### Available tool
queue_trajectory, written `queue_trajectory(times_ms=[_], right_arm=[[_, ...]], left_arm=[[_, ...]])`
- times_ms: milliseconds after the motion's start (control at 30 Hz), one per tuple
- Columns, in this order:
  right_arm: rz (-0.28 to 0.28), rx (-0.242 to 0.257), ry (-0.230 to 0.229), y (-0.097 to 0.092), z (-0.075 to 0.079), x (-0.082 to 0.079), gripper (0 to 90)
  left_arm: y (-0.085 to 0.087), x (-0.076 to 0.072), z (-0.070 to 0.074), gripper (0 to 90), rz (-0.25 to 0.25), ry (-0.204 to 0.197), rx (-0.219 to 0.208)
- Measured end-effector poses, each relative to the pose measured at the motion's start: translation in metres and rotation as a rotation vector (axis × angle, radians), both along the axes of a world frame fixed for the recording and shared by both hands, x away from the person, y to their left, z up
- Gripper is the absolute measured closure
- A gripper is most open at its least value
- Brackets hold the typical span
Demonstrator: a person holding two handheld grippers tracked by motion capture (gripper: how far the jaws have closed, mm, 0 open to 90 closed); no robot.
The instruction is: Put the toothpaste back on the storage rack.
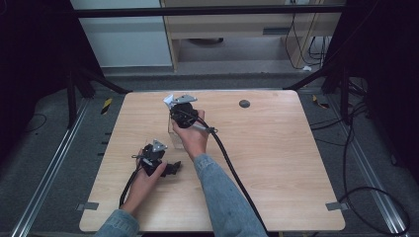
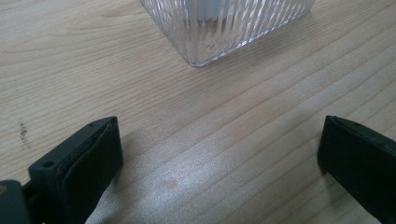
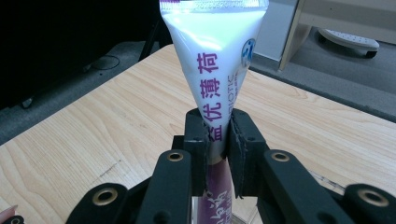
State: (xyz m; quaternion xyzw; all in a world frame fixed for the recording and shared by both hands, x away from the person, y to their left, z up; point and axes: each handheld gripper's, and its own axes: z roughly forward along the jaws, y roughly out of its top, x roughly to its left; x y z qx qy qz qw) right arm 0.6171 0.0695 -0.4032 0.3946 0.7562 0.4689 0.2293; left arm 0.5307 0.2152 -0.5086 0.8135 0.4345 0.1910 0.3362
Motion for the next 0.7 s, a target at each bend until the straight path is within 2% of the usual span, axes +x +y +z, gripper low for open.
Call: queue_trajectory(times_ms=[700], right_arm=[[0.004,0.007,0.003,0.0026,-0.0005,0.0008,77.5]], left_arm=[[0.0,0.0,0.0,0.0,0.0,0.0,0.0]])
